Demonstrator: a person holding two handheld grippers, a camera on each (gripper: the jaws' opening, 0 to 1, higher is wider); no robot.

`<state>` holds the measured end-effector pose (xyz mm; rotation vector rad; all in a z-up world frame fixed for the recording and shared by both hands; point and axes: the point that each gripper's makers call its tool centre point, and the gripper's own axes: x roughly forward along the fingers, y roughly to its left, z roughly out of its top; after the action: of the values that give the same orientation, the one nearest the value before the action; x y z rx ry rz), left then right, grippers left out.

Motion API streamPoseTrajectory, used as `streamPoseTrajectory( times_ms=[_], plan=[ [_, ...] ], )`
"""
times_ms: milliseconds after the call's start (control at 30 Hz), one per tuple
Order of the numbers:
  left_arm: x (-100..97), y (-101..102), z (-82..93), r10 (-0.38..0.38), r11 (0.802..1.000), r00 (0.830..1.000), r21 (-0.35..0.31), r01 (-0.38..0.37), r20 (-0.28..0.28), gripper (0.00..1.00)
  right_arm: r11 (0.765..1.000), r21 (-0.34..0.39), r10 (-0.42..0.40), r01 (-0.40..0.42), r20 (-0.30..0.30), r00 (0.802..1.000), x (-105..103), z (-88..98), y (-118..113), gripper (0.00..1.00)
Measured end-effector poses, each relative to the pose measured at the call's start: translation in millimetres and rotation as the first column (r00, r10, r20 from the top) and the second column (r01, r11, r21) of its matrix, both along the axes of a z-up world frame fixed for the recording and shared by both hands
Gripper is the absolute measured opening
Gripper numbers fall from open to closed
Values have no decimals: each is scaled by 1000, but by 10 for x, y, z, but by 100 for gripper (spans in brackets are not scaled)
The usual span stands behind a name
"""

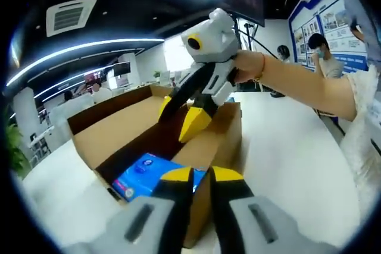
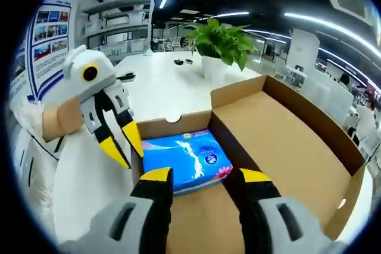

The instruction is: Operate the shoe box by opening the lid, removing the specified soft item, and placing it in the target area until the item is outside and the box remains undamaged.

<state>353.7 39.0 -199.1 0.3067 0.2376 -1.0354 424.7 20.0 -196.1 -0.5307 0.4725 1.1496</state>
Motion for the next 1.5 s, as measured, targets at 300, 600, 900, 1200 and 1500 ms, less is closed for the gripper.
streamPoseTrajectory(
  times_ms=[300,600,900,1200,1500],
  plan=[
    [-29,-1,3,8,1000,1000,7,-8,3,11,981,-143,136,-132,14,991,-9,-178,299,51],
    [-54,-4,-3,15,1000,1000,4,-15,-2,11,949,-208,237,-236,-21,971,-145,-287,616,45],
    [-55,6,-6,21,1000,1000,3,-21,-4,11,895,-244,380,-374,-23,925,-269,-358,826,34],
    [-46,17,-1,29,1000,1000,2,-29,-3,11,851,-263,449,-454,-85,890,-292,-438,928,9],
    [-38,21,12,33,999,999,-1,-33,-3,11,843,-312,438,-439,-77,896,-224,-449,811,0]
  ],
)
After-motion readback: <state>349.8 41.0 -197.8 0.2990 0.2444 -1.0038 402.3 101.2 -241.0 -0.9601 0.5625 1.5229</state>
